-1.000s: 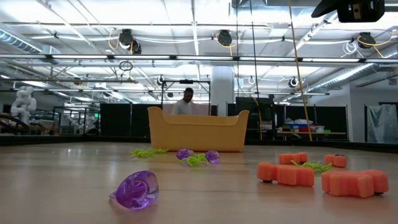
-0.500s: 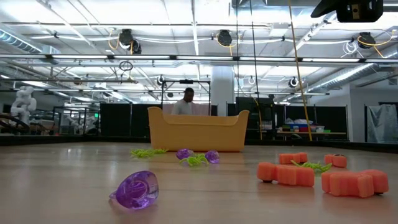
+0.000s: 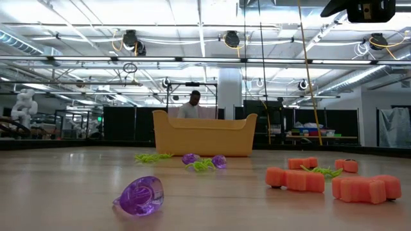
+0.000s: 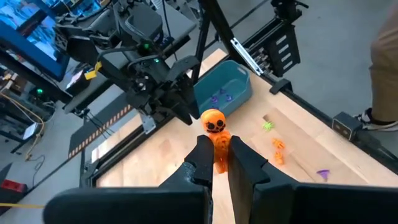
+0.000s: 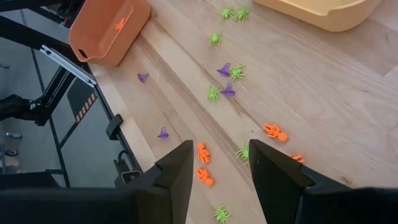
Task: Sort Halloween decoration
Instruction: Put the orange skeleton toy into the orange bin
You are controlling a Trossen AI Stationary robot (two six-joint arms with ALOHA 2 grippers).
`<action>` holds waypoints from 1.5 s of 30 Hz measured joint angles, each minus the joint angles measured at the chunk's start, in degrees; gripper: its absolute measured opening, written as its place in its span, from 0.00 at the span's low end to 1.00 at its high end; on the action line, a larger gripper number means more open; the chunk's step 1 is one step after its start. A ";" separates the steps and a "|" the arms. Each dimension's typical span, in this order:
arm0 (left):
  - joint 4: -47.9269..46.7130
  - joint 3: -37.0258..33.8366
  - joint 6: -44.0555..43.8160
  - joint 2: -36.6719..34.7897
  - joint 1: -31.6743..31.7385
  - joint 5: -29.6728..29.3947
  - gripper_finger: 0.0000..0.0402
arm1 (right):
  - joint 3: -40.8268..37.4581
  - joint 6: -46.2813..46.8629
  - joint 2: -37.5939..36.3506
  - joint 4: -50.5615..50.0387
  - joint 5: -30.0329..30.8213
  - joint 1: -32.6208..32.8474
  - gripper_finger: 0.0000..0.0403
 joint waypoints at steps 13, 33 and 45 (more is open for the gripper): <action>-4.62 0.00 -0.20 0.00 0.00 -1.22 0.05 | 0.00 -0.61 0.00 -0.04 -0.02 0.00 0.35; -7.67 0.00 -34.03 0.00 0.02 -4.21 0.05 | 0.00 -1.48 0.00 -0.44 0.09 -0.02 0.35; -14.84 0.00 -54.64 0.00 -0.02 -3.83 0.05 | 0.00 -1.46 0.00 -0.44 0.17 -0.02 0.35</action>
